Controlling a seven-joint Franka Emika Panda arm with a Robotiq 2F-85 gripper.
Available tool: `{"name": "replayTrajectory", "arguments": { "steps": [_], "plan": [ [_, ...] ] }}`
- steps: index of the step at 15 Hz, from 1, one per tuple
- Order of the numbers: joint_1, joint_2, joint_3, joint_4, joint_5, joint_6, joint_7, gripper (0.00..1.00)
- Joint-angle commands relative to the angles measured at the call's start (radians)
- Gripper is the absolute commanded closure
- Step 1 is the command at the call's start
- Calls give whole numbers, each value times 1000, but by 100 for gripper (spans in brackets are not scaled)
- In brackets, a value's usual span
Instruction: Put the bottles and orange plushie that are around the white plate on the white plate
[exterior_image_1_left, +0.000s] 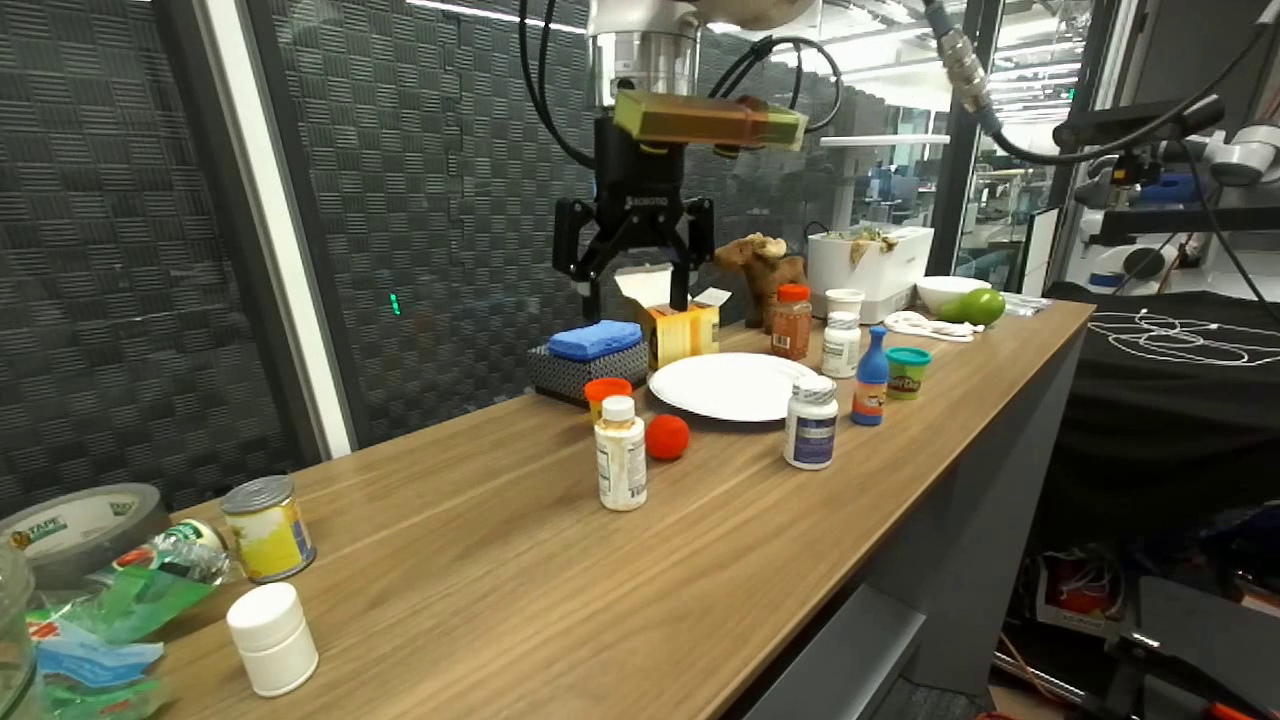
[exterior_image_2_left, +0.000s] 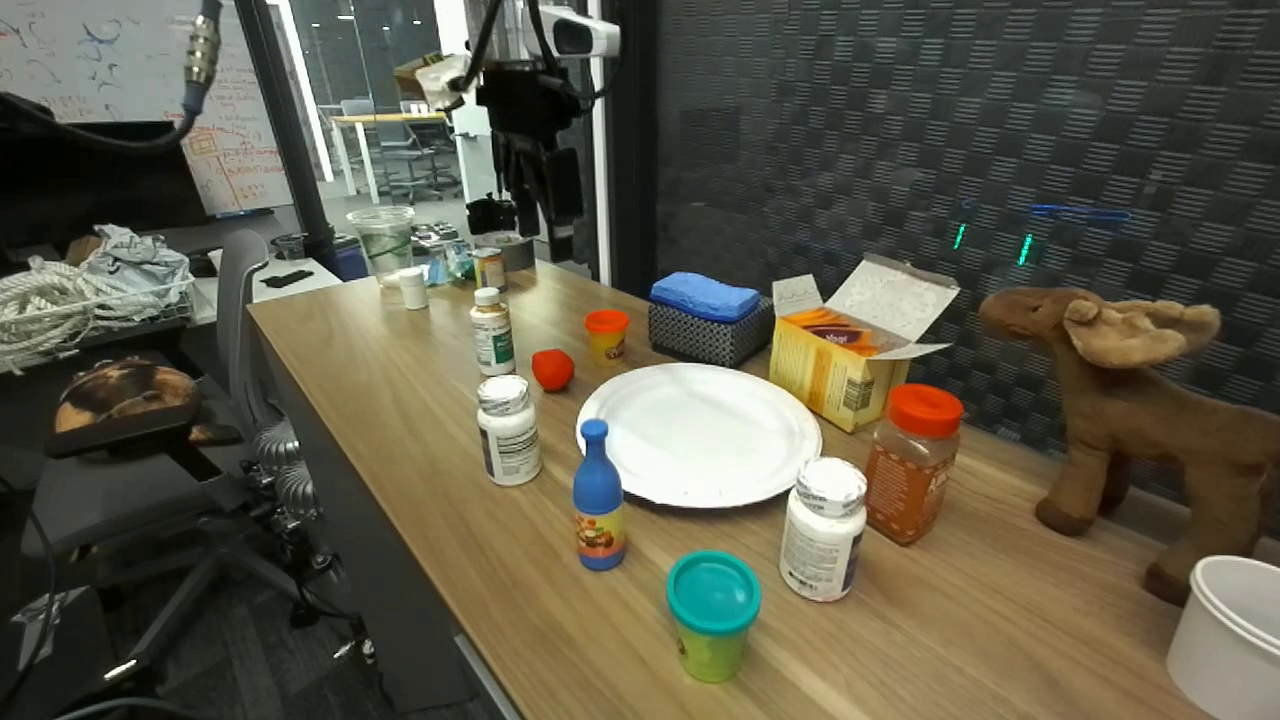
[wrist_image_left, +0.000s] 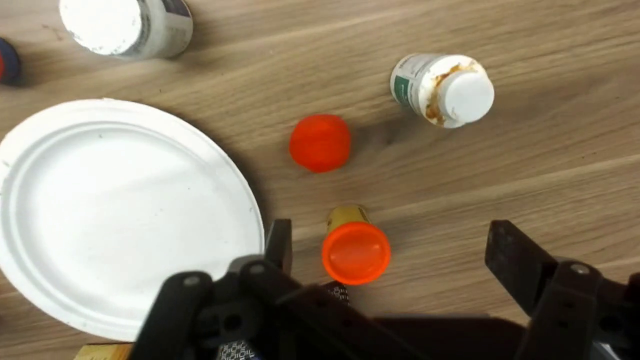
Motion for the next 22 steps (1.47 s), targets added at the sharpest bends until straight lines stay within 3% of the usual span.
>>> {"name": "replayTrajectory", "arguments": {
  "steps": [1, 10, 22],
  "plan": [
    [37, 106, -38, 137, -13, -24, -6, 0],
    [45, 253, -81, 239, 3, -35, -63, 0],
    [28, 337, -84, 306, 54, -45, -140, 0]
  ]
}}
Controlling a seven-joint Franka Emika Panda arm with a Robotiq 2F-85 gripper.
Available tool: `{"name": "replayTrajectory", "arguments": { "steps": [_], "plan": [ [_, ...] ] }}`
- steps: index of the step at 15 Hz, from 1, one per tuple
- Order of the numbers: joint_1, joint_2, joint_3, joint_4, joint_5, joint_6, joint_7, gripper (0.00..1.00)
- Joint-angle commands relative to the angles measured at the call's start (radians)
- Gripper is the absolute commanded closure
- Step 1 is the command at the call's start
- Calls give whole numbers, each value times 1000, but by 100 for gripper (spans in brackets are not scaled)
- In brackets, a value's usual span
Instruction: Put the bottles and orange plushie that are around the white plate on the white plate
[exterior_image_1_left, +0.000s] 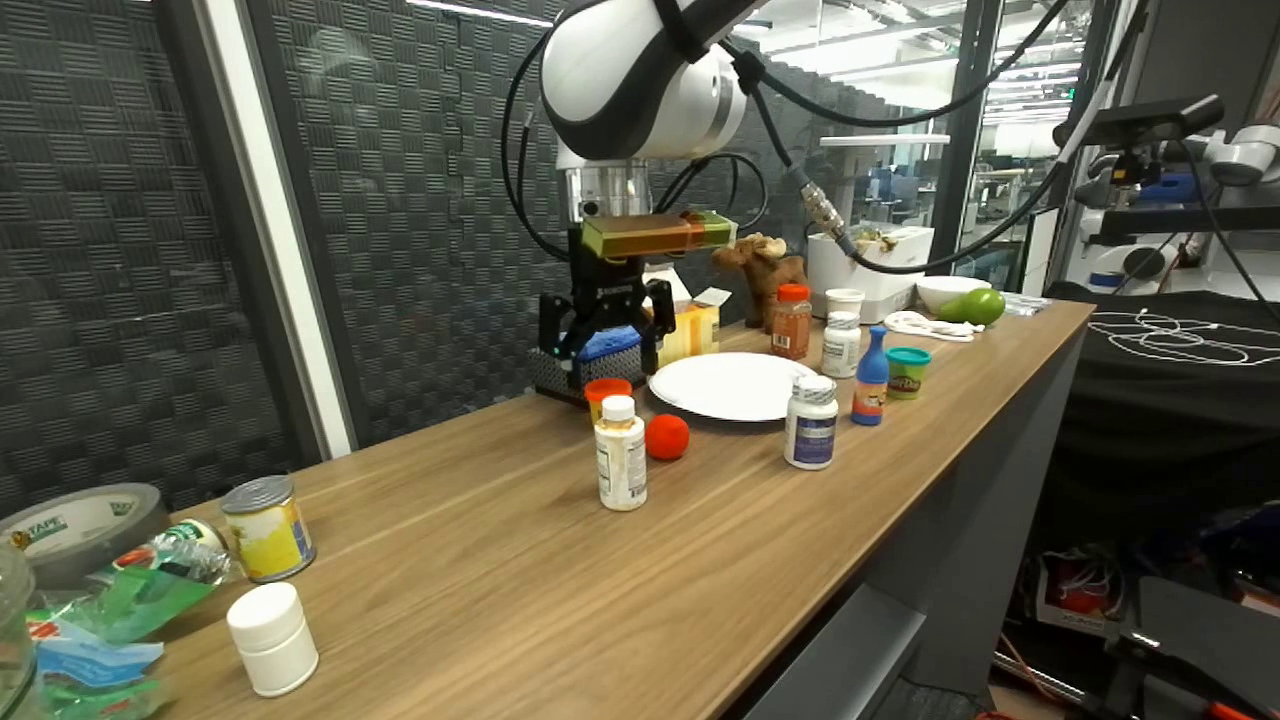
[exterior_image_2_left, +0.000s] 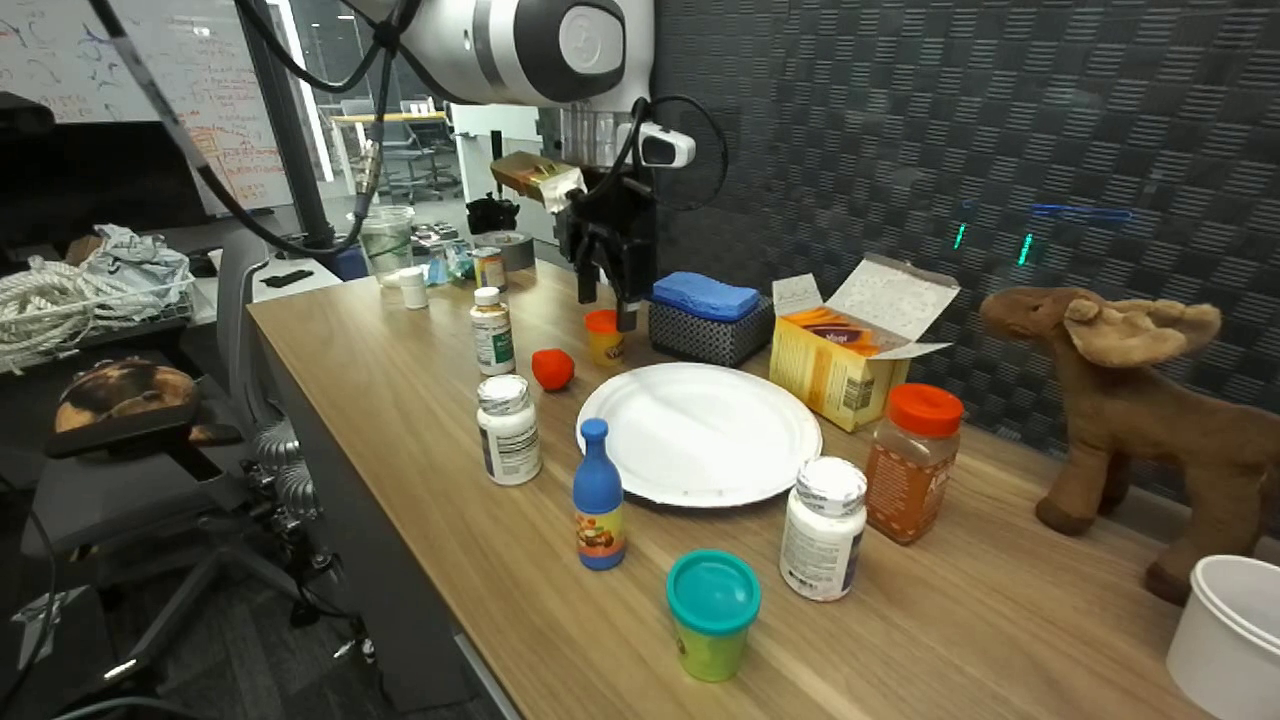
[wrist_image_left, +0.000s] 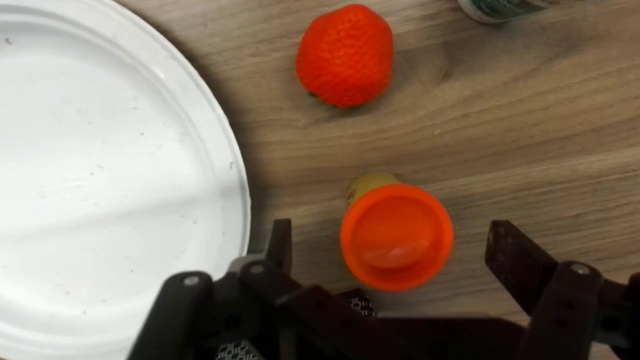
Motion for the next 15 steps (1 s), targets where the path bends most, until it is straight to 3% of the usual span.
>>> {"name": "replayTrajectory", "arguments": {
  "steps": [1, 2, 4, 9, 10, 15],
  "plan": [
    [0, 37, -4, 64, 38, -37, -40, 0],
    [1, 41, -5, 67, 39, -37, -42, 0],
    [0, 45, -3, 70, 52, -40, -54, 27],
    [2, 45, -6, 63, 59, -39, -60, 66],
    [4, 43, -11, 60, 54, -38, -52, 71],
    [3, -21, -28, 18, 54, -26, -10, 71]
  ]
}}
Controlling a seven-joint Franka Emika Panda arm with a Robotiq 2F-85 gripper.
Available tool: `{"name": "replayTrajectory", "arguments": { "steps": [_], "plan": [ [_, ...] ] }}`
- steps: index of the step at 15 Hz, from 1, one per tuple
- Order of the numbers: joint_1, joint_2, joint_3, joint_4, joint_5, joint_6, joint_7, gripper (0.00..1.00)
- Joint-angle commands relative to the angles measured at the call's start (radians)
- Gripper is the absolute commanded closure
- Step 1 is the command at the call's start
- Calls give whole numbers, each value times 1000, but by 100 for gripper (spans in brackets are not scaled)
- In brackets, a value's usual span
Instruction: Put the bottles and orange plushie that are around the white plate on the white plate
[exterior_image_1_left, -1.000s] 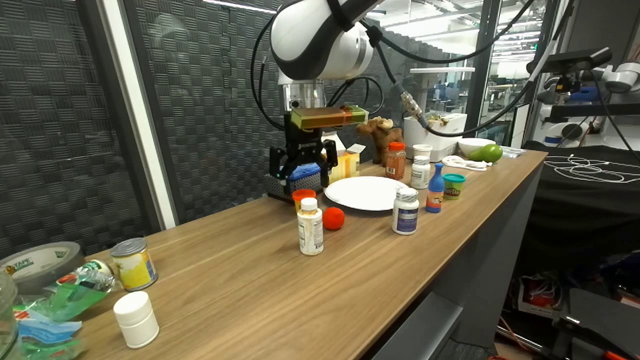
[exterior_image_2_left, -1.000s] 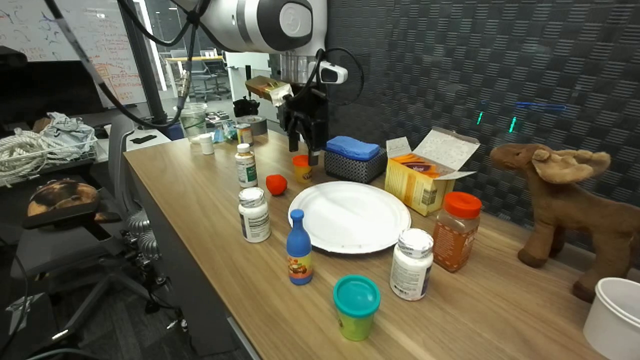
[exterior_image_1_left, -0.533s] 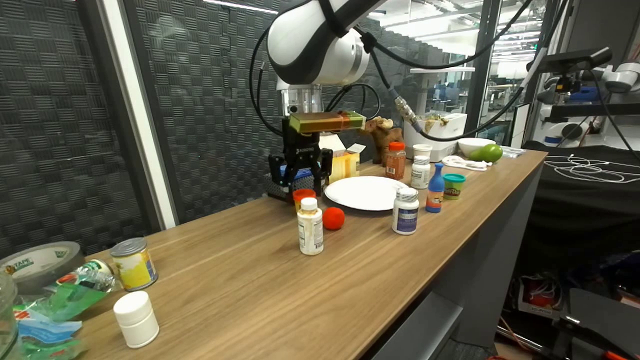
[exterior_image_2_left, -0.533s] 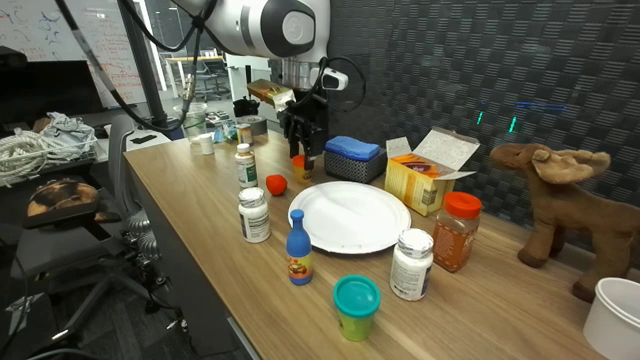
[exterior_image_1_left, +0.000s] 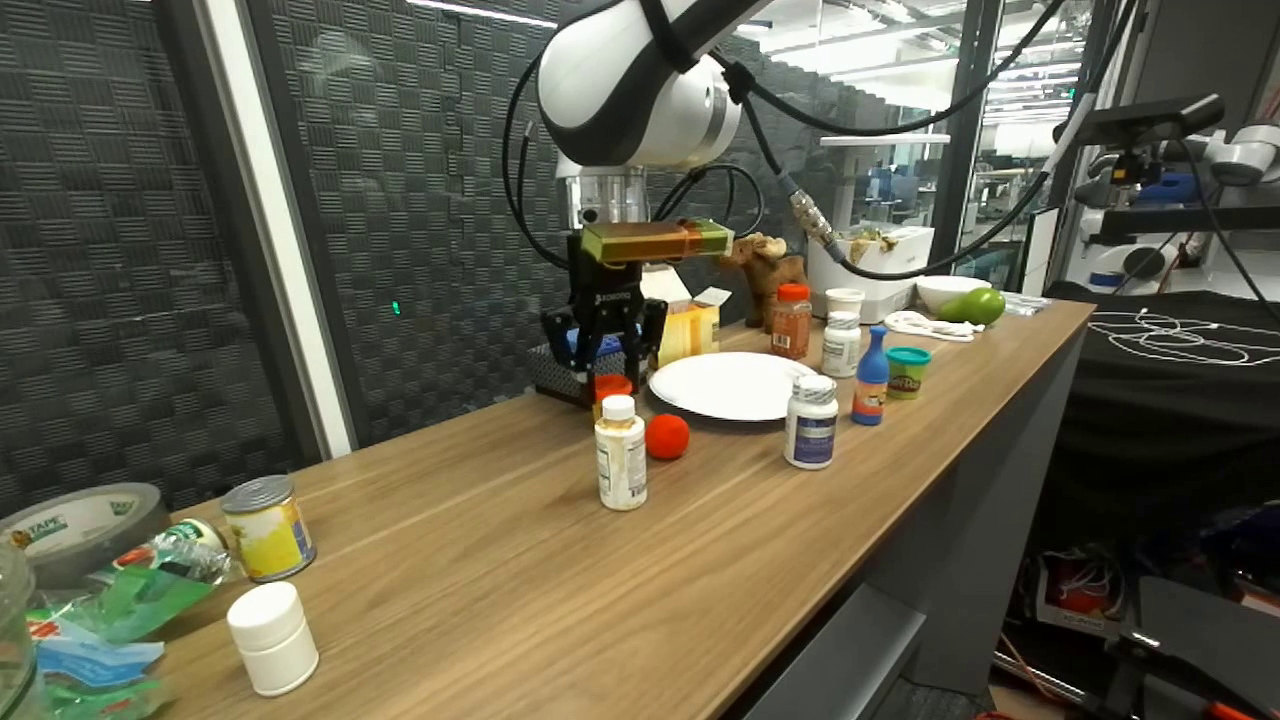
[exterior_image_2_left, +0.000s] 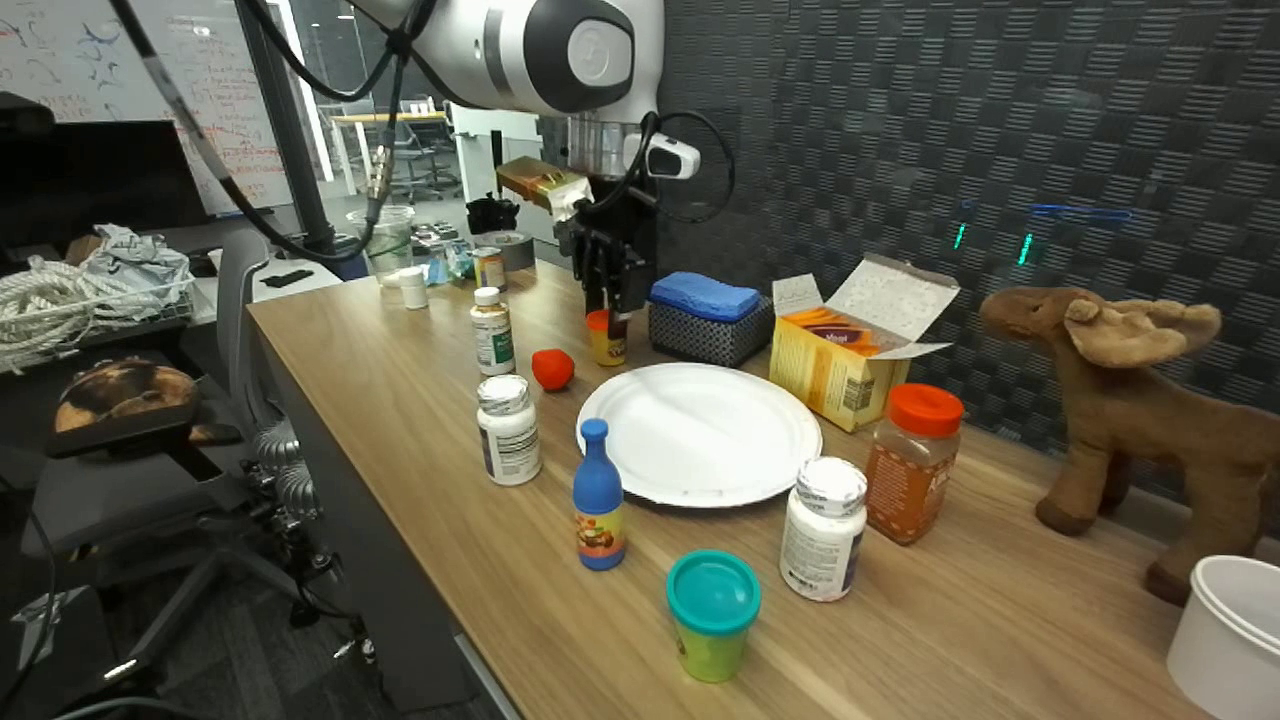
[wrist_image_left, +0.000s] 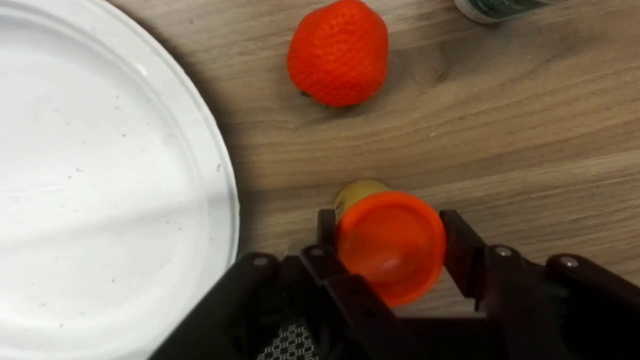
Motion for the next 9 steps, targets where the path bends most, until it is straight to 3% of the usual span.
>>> {"name": "replayTrajectory", "arguments": {
  "steps": [1, 9],
  "plan": [
    [4, -68, -30, -20, 8, -6, 37, 71],
    [-44, -128, -85, -47, 13, 5, 89, 71]
  ]
}}
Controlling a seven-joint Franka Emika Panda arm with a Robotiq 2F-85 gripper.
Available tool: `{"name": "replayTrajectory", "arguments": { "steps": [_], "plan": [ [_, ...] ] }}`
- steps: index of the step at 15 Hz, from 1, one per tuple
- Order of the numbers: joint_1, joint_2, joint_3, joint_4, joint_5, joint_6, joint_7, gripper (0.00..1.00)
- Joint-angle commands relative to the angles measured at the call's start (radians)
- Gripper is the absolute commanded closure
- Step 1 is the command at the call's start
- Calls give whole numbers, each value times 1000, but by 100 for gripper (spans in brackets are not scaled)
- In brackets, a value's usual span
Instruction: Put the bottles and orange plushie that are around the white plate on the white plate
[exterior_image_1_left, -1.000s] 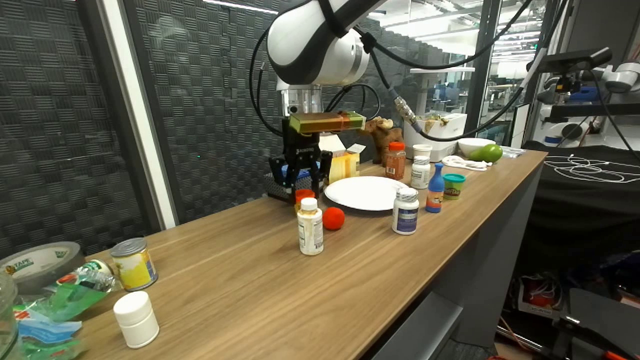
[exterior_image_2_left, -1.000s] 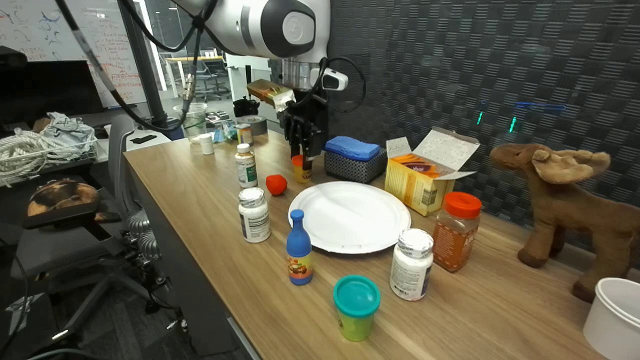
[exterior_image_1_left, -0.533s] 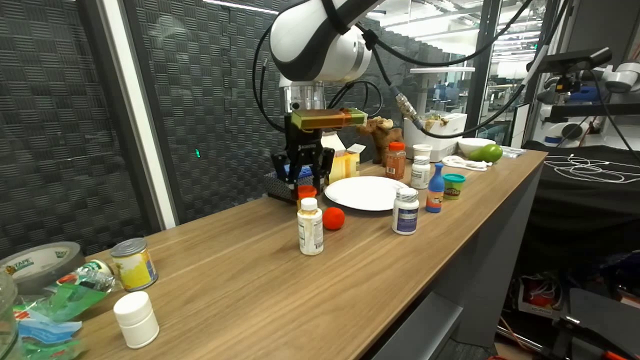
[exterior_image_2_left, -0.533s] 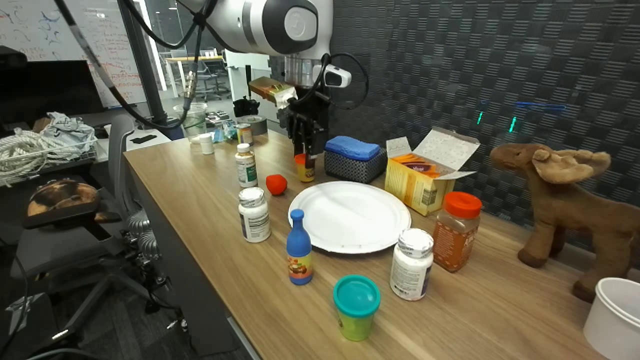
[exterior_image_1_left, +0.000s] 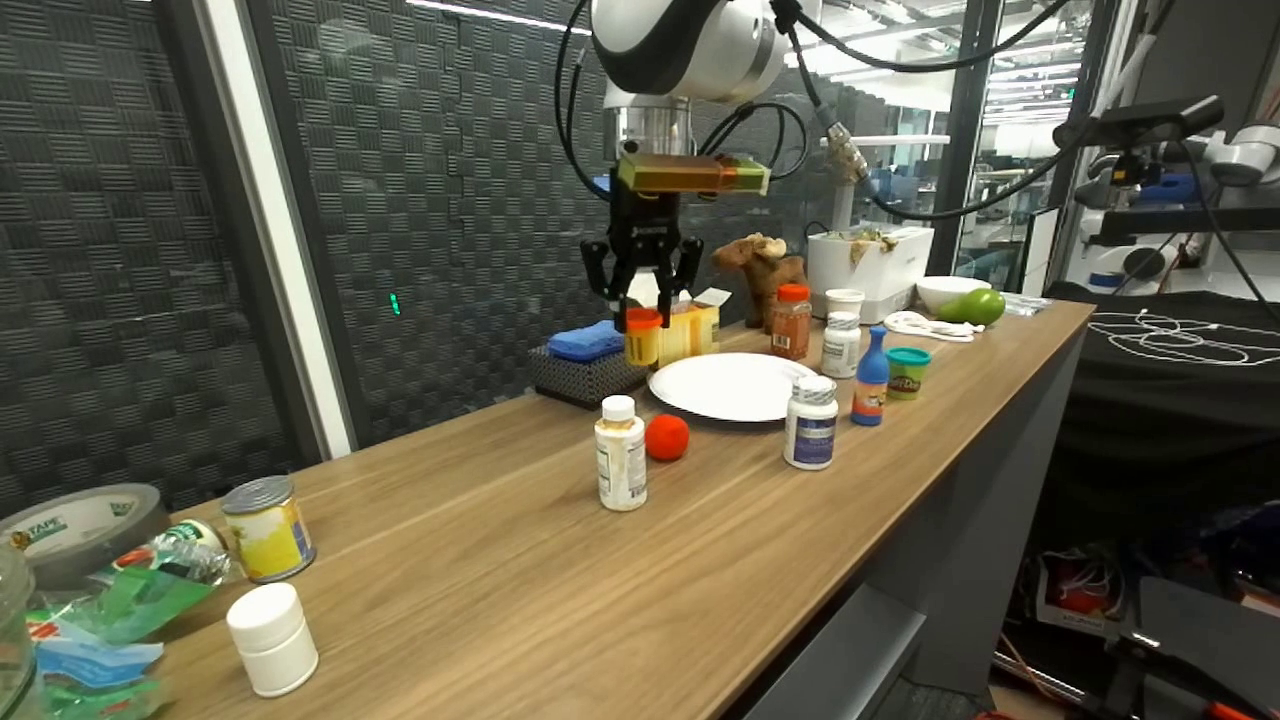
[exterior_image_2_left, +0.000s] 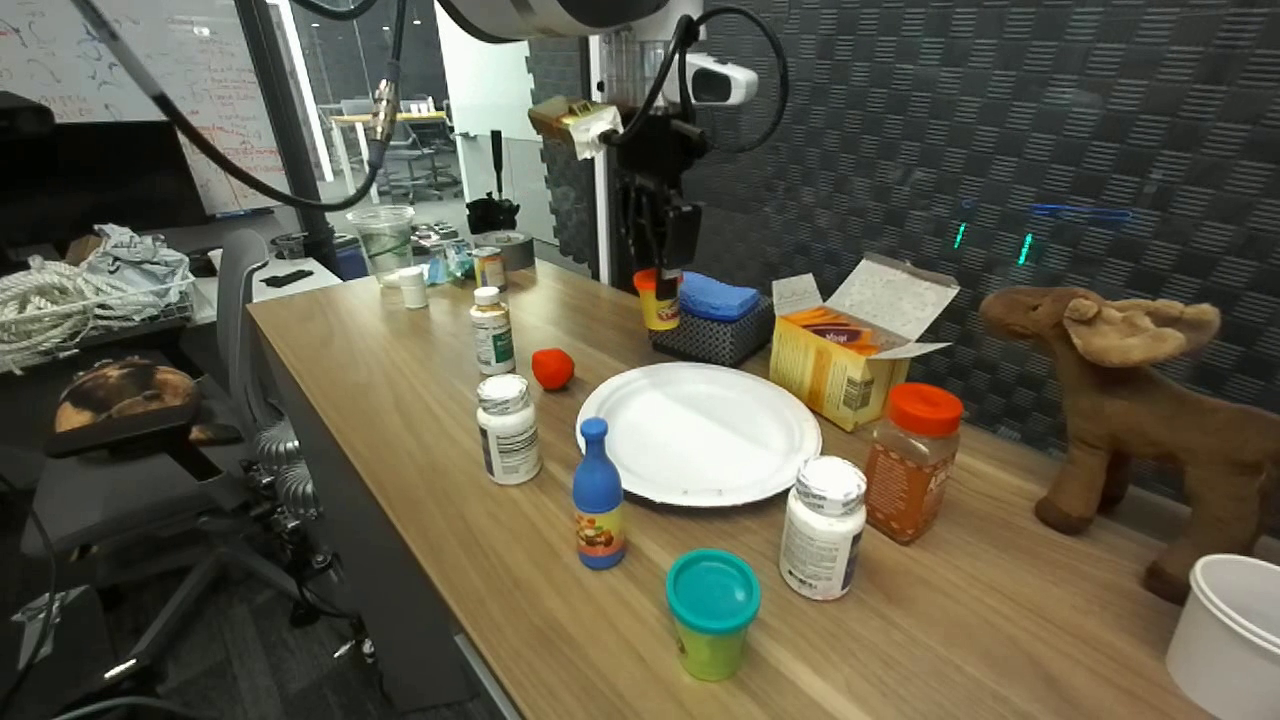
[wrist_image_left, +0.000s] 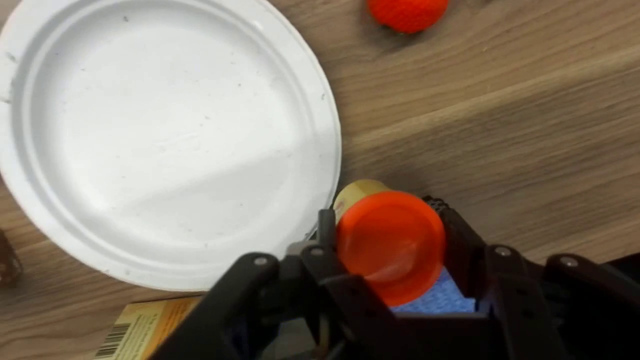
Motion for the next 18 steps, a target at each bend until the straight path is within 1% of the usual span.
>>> {"name": "replayTrajectory", "arguments": {
  "steps": [1, 6, 9, 15, 18],
  "plan": [
    [-15, -22, -24, -28, 11, 3, 39, 71],
    [-39, -12, -58, -41, 13, -1, 97, 71],
    [-57, -9, -66, -43, 25, 1, 113, 71],
    [-103, 23, -53, -31, 123, 9, 81, 71],
    [-103, 46, -60, -25, 130, 24, 90, 71]
  ]
}}
